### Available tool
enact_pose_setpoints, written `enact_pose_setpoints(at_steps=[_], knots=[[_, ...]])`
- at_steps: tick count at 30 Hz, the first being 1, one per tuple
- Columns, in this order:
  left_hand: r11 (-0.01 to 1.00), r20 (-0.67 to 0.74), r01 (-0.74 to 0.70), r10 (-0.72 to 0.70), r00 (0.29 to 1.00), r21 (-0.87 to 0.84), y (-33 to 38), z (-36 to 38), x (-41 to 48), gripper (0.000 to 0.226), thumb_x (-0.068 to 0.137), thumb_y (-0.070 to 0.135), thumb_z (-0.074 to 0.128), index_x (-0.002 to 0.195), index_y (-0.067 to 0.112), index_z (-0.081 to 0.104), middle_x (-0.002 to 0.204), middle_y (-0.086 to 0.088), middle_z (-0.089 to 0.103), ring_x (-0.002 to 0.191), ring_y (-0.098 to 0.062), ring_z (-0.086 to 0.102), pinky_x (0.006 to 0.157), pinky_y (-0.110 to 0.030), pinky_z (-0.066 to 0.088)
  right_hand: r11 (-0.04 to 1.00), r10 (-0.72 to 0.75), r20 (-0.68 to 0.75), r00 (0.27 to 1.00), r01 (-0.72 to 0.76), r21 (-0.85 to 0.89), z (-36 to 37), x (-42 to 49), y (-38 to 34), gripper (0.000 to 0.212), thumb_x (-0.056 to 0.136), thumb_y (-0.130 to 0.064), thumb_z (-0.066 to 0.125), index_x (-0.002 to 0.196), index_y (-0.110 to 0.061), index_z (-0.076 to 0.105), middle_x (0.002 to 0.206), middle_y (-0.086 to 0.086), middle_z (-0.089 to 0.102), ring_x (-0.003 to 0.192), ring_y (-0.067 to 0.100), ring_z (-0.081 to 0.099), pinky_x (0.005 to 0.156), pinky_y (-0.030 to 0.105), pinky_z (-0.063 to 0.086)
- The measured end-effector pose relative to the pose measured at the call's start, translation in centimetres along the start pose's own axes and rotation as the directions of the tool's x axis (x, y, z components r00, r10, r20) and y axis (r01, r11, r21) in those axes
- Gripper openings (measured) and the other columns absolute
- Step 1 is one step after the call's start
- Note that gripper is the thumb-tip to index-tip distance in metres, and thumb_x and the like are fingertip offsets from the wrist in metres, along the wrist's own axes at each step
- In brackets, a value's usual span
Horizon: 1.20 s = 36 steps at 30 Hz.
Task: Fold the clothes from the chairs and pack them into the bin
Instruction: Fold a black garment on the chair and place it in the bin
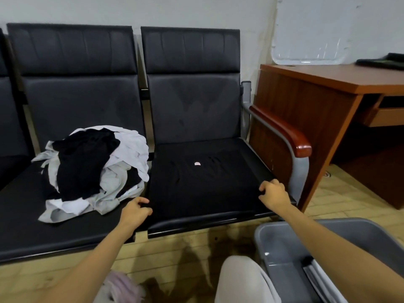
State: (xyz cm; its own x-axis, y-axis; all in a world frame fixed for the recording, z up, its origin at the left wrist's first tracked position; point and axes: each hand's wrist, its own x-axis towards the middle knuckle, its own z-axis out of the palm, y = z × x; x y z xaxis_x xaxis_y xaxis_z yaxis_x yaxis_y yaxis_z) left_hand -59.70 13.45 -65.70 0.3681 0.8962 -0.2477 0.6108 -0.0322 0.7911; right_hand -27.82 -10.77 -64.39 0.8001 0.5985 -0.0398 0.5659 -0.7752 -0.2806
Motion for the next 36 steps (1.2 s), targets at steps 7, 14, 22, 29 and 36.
enact_pose_setpoints(at_steps=[7, 14, 22, 29, 36], knots=[[0.896, -0.087, -0.180, 0.234, 0.968, 0.405, 0.4, 1.8, -0.5, 0.053, 0.074, 0.018, 0.070, 0.125, 0.021, 0.056, 0.130, -0.010, 0.046, 0.123, -0.032, 0.041, 0.103, -0.042, 0.034, 0.948, -0.293, -0.040, 0.955, 0.296, 0.114, 3.0, 0.4, -6.8, 0.020, 0.094, -0.021, 0.056, 0.113, -0.016, 0.061, 0.125, 0.006, 0.051, 0.123, 0.026, 0.042, 0.099, 0.036, 0.041], [0.740, 0.216, -0.460, 0.408, 0.887, 0.491, 5.7, 7.5, 3.0, 0.051, 0.101, 0.036, 0.040, 0.147, 0.014, 0.036, 0.157, -0.009, 0.020, 0.144, -0.027, 0.019, 0.116, -0.037, 0.020, 0.947, -0.314, 0.082, 0.946, 0.305, 0.105, 5.5, 4.8, -11.2, 0.051, 0.100, -0.039, 0.043, 0.148, -0.025, 0.031, 0.157, 0.004, 0.021, 0.148, 0.026, 0.003, 0.117, 0.053, 0.011], [0.588, 0.295, -0.367, 0.220, 0.930, 0.721, 5.9, 12.6, 8.3, 0.065, 0.095, 0.063, 0.007, 0.152, 0.034, -0.005, 0.161, 0.000, -0.013, 0.146, -0.030, -0.018, 0.114, -0.058, -0.011, 0.978, -0.148, 0.259, 0.954, 0.179, -0.103, 7.8, 10.5, -9.1, 0.082, 0.082, -0.082, 0.012, 0.151, -0.041, -0.002, 0.161, -0.006, -0.010, 0.146, 0.028, -0.019, 0.108, 0.068, -0.010], [0.557, 0.342, -0.432, 0.264, 0.902, 0.710, 8.6, 15.3, 10.0, 0.064, 0.096, 0.063, 0.008, 0.152, 0.035, -0.004, 0.161, 0.003, -0.012, 0.147, -0.026, -0.017, 0.116, -0.056, -0.009, 0.983, -0.080, 0.219, 0.972, 0.114, -0.147, 6.7, 13.6, -5.5, 0.084, 0.080, -0.083, 0.010, 0.151, -0.041, -0.002, 0.161, -0.008, -0.008, 0.147, 0.026, -0.016, 0.111, 0.066, -0.008], [0.635, 0.404, -0.448, 0.226, 0.887, 0.629, 8.0, 13.8, 7.6, 0.063, 0.098, 0.060, 0.017, 0.153, 0.033, 0.001, 0.161, 0.002, -0.012, 0.147, -0.025, -0.015, 0.115, -0.054, -0.009, 0.979, -0.087, 0.216, 0.972, 0.124, -0.163, 5.9, 12.6, -6.7, 0.079, 0.088, -0.076, 0.019, 0.153, -0.033, 0.004, 0.162, 0.001, -0.005, 0.146, 0.028, -0.016, 0.109, 0.066, -0.009]])
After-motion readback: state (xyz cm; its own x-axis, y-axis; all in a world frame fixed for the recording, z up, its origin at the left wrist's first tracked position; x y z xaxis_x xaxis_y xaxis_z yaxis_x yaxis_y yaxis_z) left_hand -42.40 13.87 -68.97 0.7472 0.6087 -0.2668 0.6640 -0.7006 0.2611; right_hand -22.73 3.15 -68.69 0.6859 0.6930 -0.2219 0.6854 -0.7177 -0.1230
